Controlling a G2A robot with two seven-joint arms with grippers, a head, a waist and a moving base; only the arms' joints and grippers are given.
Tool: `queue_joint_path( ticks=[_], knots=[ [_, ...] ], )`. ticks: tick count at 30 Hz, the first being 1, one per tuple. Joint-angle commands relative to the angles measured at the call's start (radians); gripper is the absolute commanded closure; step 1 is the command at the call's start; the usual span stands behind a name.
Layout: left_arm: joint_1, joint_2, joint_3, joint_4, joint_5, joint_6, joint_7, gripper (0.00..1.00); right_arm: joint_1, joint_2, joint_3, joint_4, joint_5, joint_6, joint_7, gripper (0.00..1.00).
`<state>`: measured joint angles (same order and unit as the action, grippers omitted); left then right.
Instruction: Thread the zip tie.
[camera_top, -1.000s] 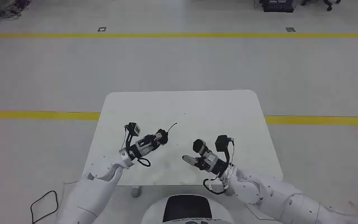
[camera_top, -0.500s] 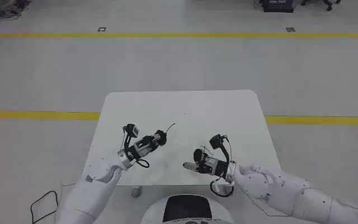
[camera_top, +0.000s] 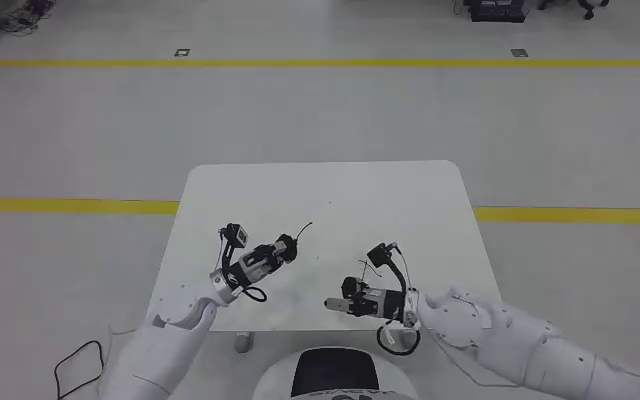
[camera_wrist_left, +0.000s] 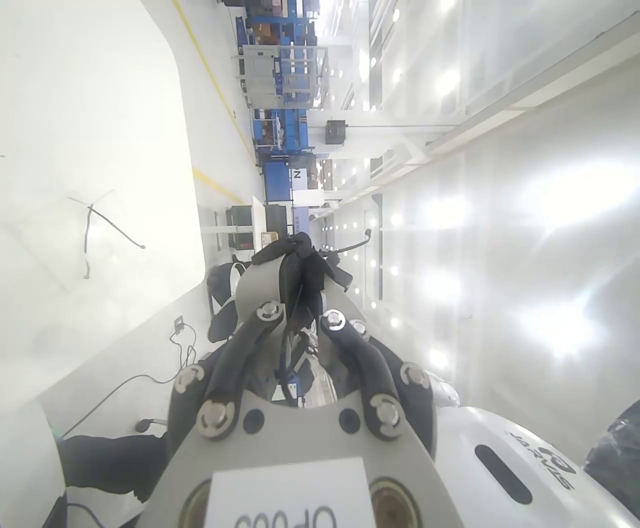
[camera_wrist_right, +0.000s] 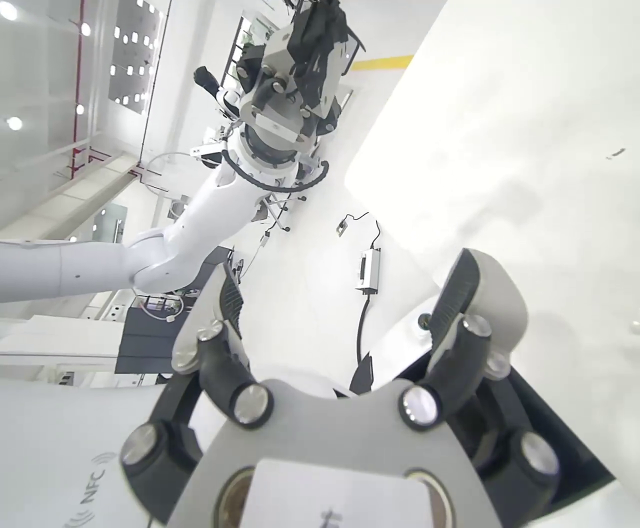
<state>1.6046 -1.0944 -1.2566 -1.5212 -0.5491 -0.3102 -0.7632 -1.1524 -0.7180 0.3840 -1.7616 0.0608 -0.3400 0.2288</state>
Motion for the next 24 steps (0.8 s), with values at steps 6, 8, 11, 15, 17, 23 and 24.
queue_joint_path(
  ticks=[6, 8, 11, 15, 17, 23, 24],
  knots=[
    [0.001, 0.002, 0.005, 0.007, 0.0, -0.003, -0.002, 1.0, -0.031, -0.01, 0.051, 0.008, 0.023, 0.0, 0.043, 0.0],
    [0.001, 0.002, 0.014, 0.01, 0.003, -0.004, -0.001, 1.0, -0.031, -0.01, 0.051, 0.008, 0.023, 0.0, 0.043, 0.0],
    [-0.005, 0.0, 0.029, 0.016, 0.0, -0.005, 0.003, 1.0, -0.031, -0.01, 0.051, 0.008, 0.023, 0.0, 0.043, 0.0],
    [-0.019, -0.003, 0.052, 0.023, 0.0, -0.002, 0.002, 1.0, -0.036, -0.012, 0.048, 0.003, 0.022, 0.0, 0.057, 0.0],
    [-0.027, -0.004, 0.061, 0.029, 0.002, 0.0, 0.0, 1.0, -0.037, -0.016, 0.055, 0.005, 0.025, 0.0, 0.087, 0.0],
    [-0.04, -0.004, 0.073, 0.041, -0.015, 0.001, -0.022, 1.0, -0.044, -0.023, 0.103, 0.014, 0.116, 0.0, 0.213, 0.0],
    [-0.042, -0.004, 0.077, 0.042, -0.021, 0.004, -0.028, 1.0, -0.05, -0.026, 0.115, 0.015, 0.139, 0.0, 0.233, 0.0]
  ],
)
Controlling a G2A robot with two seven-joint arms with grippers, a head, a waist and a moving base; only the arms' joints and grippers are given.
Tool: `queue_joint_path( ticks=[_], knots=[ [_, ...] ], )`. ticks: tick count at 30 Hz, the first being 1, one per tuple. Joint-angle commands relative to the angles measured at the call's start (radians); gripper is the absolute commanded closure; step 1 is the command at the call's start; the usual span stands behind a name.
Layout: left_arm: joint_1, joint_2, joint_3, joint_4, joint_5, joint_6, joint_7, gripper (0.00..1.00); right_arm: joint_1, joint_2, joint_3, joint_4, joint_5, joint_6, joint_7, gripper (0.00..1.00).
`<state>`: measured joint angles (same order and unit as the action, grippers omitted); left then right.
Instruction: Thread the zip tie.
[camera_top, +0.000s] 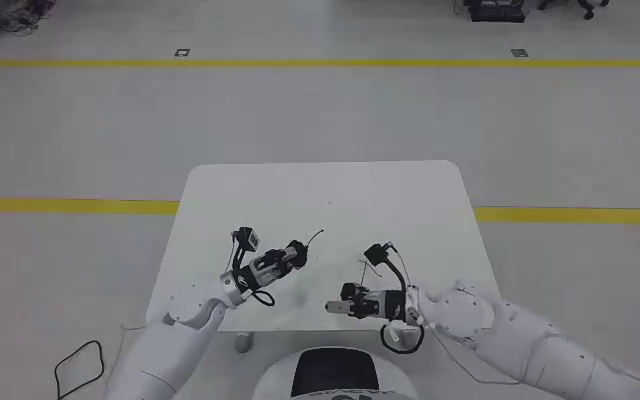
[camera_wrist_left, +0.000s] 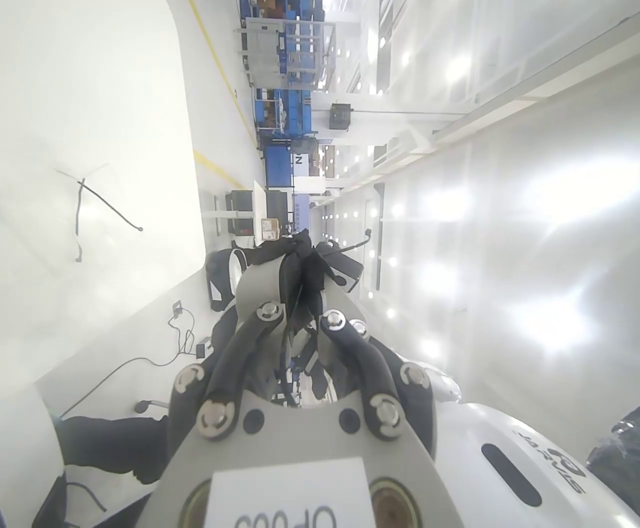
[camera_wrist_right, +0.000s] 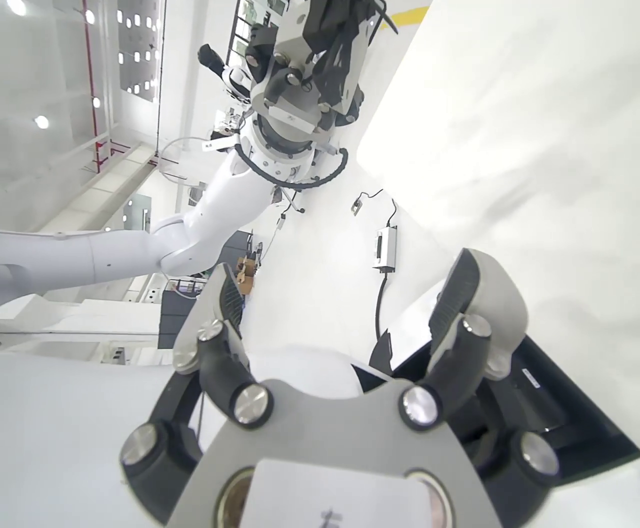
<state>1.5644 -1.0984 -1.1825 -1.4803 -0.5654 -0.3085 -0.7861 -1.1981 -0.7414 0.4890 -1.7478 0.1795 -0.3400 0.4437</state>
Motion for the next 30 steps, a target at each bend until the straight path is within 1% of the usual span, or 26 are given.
queue_joint_path(
  ticks=[1, 6, 10, 12, 20, 21, 22, 23, 25, 27, 30],
  knots=[
    [-0.004, 0.0, 0.006, 0.003, -0.014, 0.005, -0.014, 1.0, -0.01, -0.006, 0.021, 0.006, 0.038, 0.0, 0.032, 0.0],
    [-0.019, -0.002, 0.02, 0.019, -0.034, 0.011, -0.034, 1.0, -0.05, -0.03, 0.092, 0.019, 0.124, 0.0, 0.099, 0.0],
    [-0.03, -0.001, 0.029, 0.032, -0.03, 0.012, -0.043, 1.0, -0.096, -0.055, 0.169, 0.042, 0.173, 0.0, 0.13, 0.0],
    [-0.035, 0.0, 0.032, 0.022, -0.02, -0.01, -0.074, 1.0, -0.096, -0.055, 0.169, 0.042, 0.173, 0.0, 0.13, 0.0],
    [-0.035, 0.0, 0.033, 0.022, -0.026, -0.008, -0.069, 1.0, -0.096, -0.055, 0.169, 0.042, 0.173, 0.0, 0.13, 0.0],
    [-0.032, -0.004, 0.038, 0.02, -0.073, 0.007, -0.059, 1.0, -0.096, -0.055, 0.169, 0.042, 0.173, 0.0, 0.13, 0.0],
    [-0.031, -0.006, 0.042, 0.02, -0.127, 0.02, -0.067, 1.0, -0.097, -0.055, 0.17, 0.042, 0.174, 0.001, 0.126, 0.0],
    [-0.035, -0.007, 0.043, 0.027, -0.168, 0.025, -0.095, 1.0, -0.105, -0.058, 0.173, 0.042, 0.19, 0.0, 0.117, 0.0],
    [-0.034, -0.009, 0.044, 0.046, -0.237, 0.032, -0.143, 1.0, -0.117, -0.06, 0.193, 0.042, 0.247, 0.0, 0.132, 0.0],
    [-0.039, -0.01, 0.047, 0.072, -0.305, 0.047, -0.204, 1.0, -0.133, -0.062, 0.226, 0.045, 0.297, 0.0, 0.177, 0.0],
    [-0.053, -0.014, 0.058, 0.111, -0.358, 0.052, -0.266, 1.0, -0.162, -0.071, 0.281, 0.049, 0.378, 0.0, 0.251, 0.0]
  ],
)
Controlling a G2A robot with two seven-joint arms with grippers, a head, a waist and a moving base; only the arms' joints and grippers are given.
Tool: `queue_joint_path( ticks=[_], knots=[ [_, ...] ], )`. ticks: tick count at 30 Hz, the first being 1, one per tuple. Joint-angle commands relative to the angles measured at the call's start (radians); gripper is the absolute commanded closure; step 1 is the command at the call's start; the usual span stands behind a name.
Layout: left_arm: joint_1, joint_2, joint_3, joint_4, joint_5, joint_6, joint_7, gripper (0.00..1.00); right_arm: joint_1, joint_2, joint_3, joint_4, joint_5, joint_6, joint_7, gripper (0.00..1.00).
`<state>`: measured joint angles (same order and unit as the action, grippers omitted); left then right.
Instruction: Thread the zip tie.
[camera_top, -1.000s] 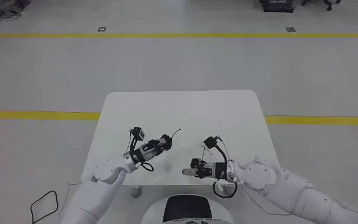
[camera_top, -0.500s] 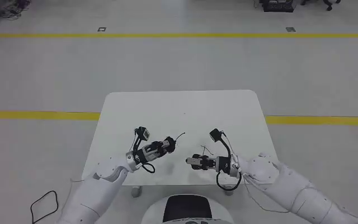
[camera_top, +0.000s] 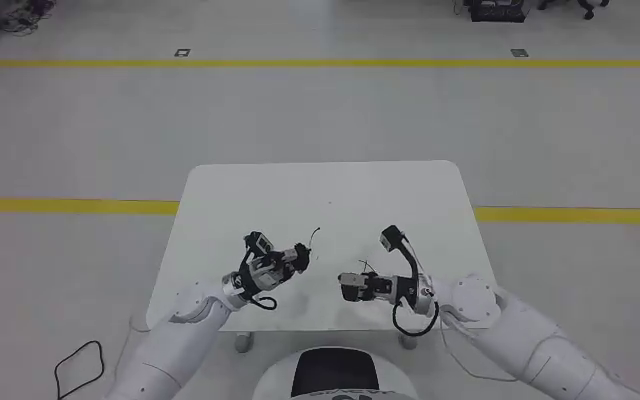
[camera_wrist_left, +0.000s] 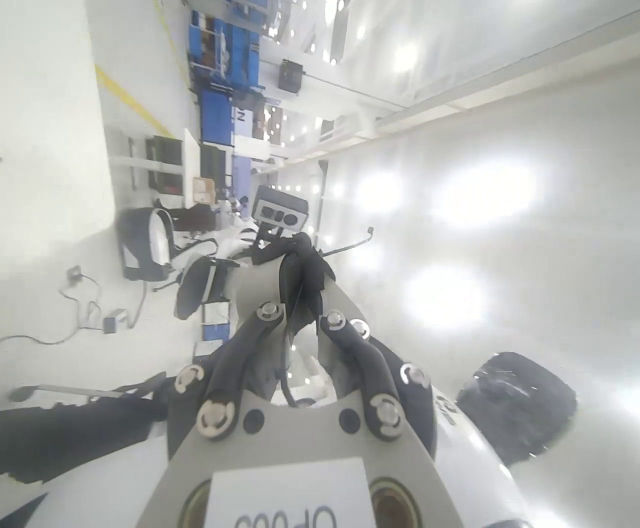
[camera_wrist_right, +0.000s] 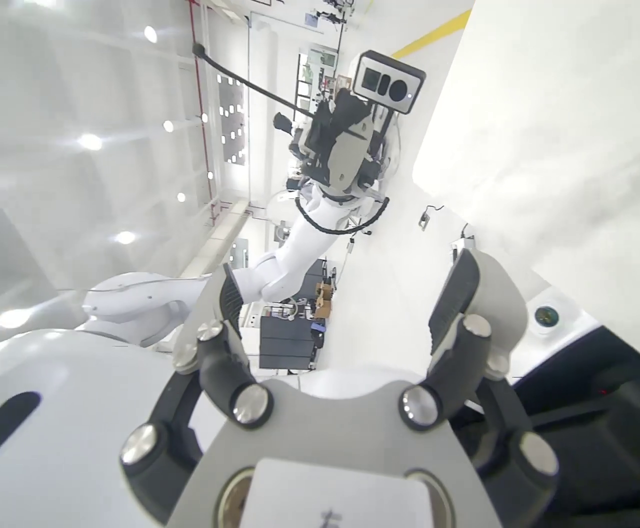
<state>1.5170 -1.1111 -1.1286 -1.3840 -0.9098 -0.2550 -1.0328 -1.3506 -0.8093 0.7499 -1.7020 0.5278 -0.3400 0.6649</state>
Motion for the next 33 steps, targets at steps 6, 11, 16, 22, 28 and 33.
queue_joint_path(
  ticks=[6, 11, 16, 22, 28, 33],
  knots=[
    [-0.026, -0.01, 0.033, 0.059, -0.059, -0.007, -0.077, 1.0, -0.048, -0.033, 0.092, 0.031, 0.136, 0.0, 0.155, 0.0],
    [-0.026, -0.01, 0.033, 0.059, -0.059, -0.007, -0.077, 1.0, -0.048, -0.033, 0.092, 0.031, 0.136, 0.0, 0.155, 0.0],
    [-0.019, -0.017, 0.052, 0.044, -0.113, 0.006, -0.089, 1.0, -0.053, -0.038, 0.091, 0.031, 0.15, 0.005, 0.134, 0.0],
    [-0.035, -0.044, 0.122, 0.09, -0.273, 0.012, -0.228, 1.0, -0.055, -0.067, 0.11, 0.056, 0.273, 0.0, 0.185, 0.0],
    [-0.062, -0.062, 0.156, 0.14, -0.339, 0.005, -0.27, 1.0, -0.057, -0.089, 0.128, 0.083, 0.316, 0.0, 0.239, 0.0],
    [-0.062, -0.062, 0.156, 0.14, -0.339, 0.005, -0.27, 1.0, -0.057, -0.089, 0.128, 0.083, 0.316, 0.0, 0.239, 0.0]
  ],
)
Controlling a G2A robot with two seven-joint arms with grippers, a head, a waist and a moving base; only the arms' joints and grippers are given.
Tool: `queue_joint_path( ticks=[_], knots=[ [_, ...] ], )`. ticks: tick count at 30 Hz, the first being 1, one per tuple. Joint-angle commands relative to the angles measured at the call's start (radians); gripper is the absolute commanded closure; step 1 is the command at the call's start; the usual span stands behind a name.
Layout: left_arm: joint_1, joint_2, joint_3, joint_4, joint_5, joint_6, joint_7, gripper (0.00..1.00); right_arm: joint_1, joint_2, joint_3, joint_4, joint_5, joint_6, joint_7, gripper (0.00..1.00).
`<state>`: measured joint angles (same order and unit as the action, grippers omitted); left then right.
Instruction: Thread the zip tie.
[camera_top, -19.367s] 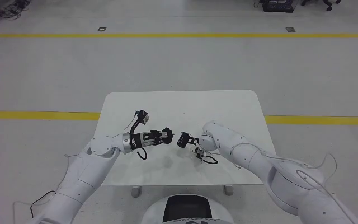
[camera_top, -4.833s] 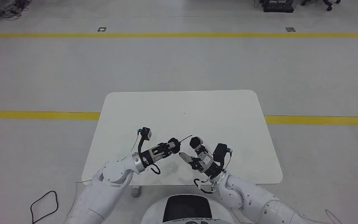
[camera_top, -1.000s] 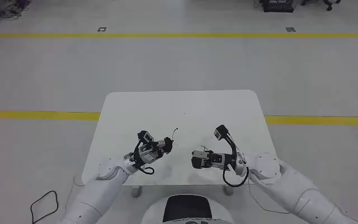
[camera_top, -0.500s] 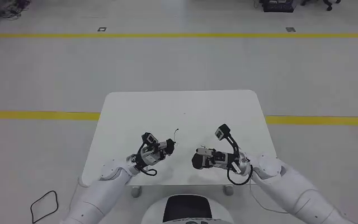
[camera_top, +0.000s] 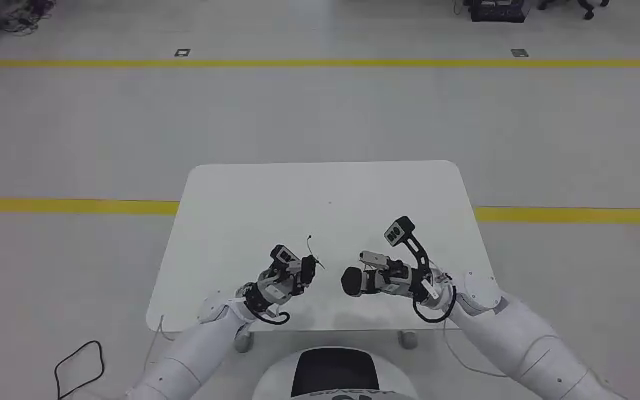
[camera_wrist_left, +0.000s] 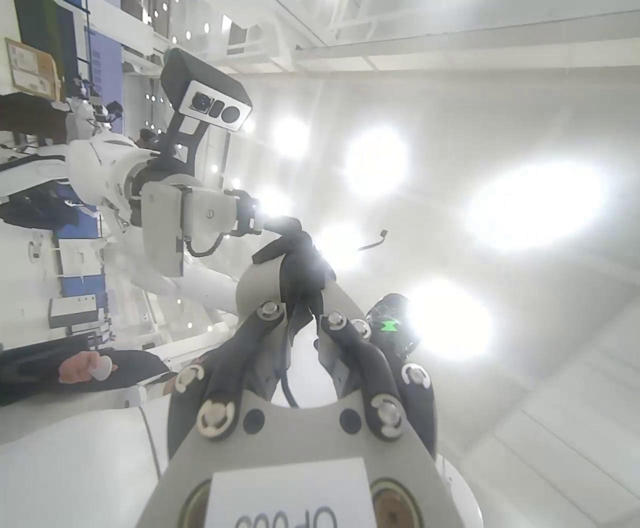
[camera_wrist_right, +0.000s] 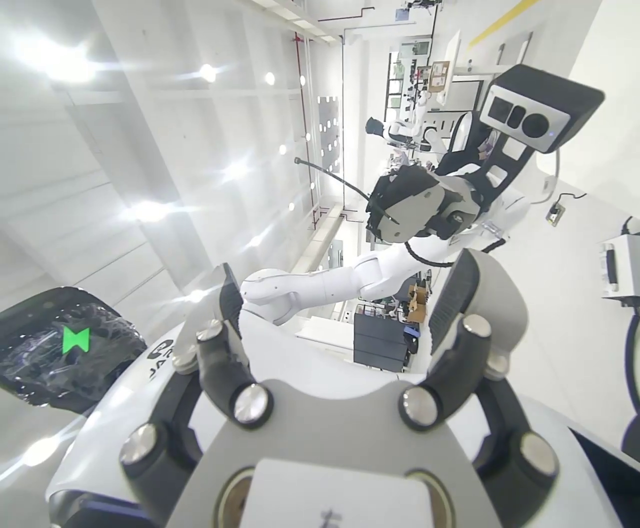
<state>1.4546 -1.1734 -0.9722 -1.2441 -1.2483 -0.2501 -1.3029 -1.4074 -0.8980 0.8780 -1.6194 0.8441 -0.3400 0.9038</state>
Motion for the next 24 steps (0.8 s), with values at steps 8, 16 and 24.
queue_joint_path(
  ticks=[8, 16, 24],
  knots=[
    [0.015, -0.012, 0.033, -0.017, -0.049, 0.043, -0.009, 1.0, -0.002, -0.025, -0.008, 0.005, 0.023, 0.0, -0.016, 0.0],
    [-0.001, -0.028, 0.061, 0.016, -0.086, 0.062, -0.05, 1.0, -0.007, -0.06, 0.007, 0.052, 0.072, 0.0, 0.059, 0.0],
    [-0.008, -0.041, 0.07, 0.039, -0.109, 0.039, -0.058, 1.0, -0.011, -0.091, 0.009, 0.078, 0.053, 0.0, 0.088, 0.49]
  ],
)
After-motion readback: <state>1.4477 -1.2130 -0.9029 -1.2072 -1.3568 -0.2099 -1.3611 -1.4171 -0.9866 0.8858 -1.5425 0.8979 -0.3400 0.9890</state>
